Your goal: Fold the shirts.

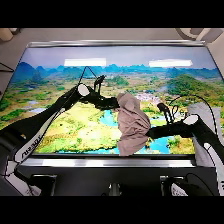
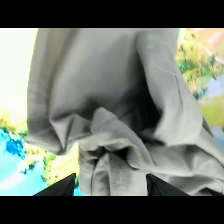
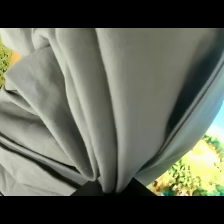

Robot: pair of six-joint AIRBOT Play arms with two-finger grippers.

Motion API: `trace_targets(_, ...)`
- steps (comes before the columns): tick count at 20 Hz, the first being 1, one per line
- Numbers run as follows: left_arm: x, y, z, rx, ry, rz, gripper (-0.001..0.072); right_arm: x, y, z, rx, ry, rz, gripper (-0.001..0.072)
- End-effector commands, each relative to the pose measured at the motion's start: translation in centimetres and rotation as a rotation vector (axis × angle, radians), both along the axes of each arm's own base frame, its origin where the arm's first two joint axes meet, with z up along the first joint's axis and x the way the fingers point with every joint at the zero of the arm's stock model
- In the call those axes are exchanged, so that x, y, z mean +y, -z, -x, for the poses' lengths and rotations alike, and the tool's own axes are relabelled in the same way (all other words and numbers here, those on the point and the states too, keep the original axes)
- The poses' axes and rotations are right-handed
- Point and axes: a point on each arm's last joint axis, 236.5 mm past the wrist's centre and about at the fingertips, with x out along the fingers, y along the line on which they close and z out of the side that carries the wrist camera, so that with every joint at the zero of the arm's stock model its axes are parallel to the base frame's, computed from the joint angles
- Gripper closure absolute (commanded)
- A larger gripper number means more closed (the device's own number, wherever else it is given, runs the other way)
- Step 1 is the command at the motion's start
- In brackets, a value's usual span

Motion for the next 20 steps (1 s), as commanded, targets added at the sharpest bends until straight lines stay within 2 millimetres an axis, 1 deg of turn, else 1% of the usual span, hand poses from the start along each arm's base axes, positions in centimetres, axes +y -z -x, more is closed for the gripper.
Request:
trace_targets(1, -0.6, -1.0, 0.7, -0.017, 0.056, 0.012, 0.0143, 0.1, 0.0, 0.1, -0.023, -0.039, 0.0, 0.0685)
trace_targets(3, -1.8, -1.4, 0.0, -0.059, 0.028, 0.034, 0.0143, 0.2, 0.0, 0.3, -0.019, -0.049, -0.004, 0.0685)
trace_targets(5, -2.5, -1.2, -0.6, -0.081, 0.002, 0.044, 0.0144, 0.3, 0.0, 0.5, -0.013, -0.054, -0.008, 0.0684)
trace_targets(7, -2.9, -0.3, -1.0, -0.075, -0.023, 0.044, 0.0145, 0.3, -0.1, 0.5, -0.011, -0.056, -0.009, 0.0684)
trace_targets(9, -3.2, 1.3, -0.8, -0.026, -0.049, 0.042, 0.016, 0.4, -0.1, 0.7, -0.005, -0.06, -0.013, 0.0684)
trace_targets(10, -3.2, 2.1, -0.5, 0.007, -0.061, 0.036, 0.0218, 0.5, -0.2, 0.9, 0.0, -0.066, -0.018, 0.0684)
trace_targets(11, -3.1, 2.7, -0.5, 0.03, -0.072, 0.031, 0.0382, 0.6, -0.5, 1.0, -0.002, -0.081, -0.023, 0.0684)
trace_targets(12, -2.8, 2.7, -0.8, 0.033, -0.084, 0.032, 0.0631, 0.7, -1.1, 0.8, -0.03, -0.112, -0.024, 0.0684)
trace_targets(13, -2.2, 1.9, -1.7, 0.018, -0.101, 0.041, 0.0677, 0.7, -2.2, 0.1, -0.087, -0.15, -0.018, 0.0684)
trace_targets(14, -1.8, 0.3, -2.8, -0.023, -0.105, 0.057, 0.0678, 0.7, -3.8, -0.8, -0.143, -0.182, -0.015, 0.0684)
trace_targets(15, -1.4, -2.7, -4.1, -0.115, -0.082, 0.082, 0.0679, 0.8, -6.4, -2.0, -0.216, -0.223, -0.011, 0.0685)
trace_targets(16, -1.2, -6.9, -5.3, -0.243, -0.042, 0.109, 0.0679, 0.9, -9.4, -3.2, -0.293, -0.253, -0.004, 0.0685)
trace_targets(17, -0.9, -12.6, -6.1, -0.403, 0.005, 0.14, 0.0679, 0.9, -13.4, -4.6, -0.392, -0.279, 0.011, 0.0685)
trace_targets(18, -0.4, -18.8, -6.1, -0.558, 0.039, 0.172, 0.0679, 0.9, -17.9, -5.6, -0.503, -0.302, 0.034, 0.0685)
trace_targets(19, 0.5, -26.1, -5.2, -0.727, 0.057, 0.211, 0.0679, 0.8, -23.4, -6.6, -0.651, -0.309, 0.072, 0.0685)
trace_targets(20, 1.6, -32.8, -3.6, -0.868, 0.051, 0.253, 0.0679, 0.7, -28.9, -7.1, -0.802, -0.304, 0.113, 0.0685)
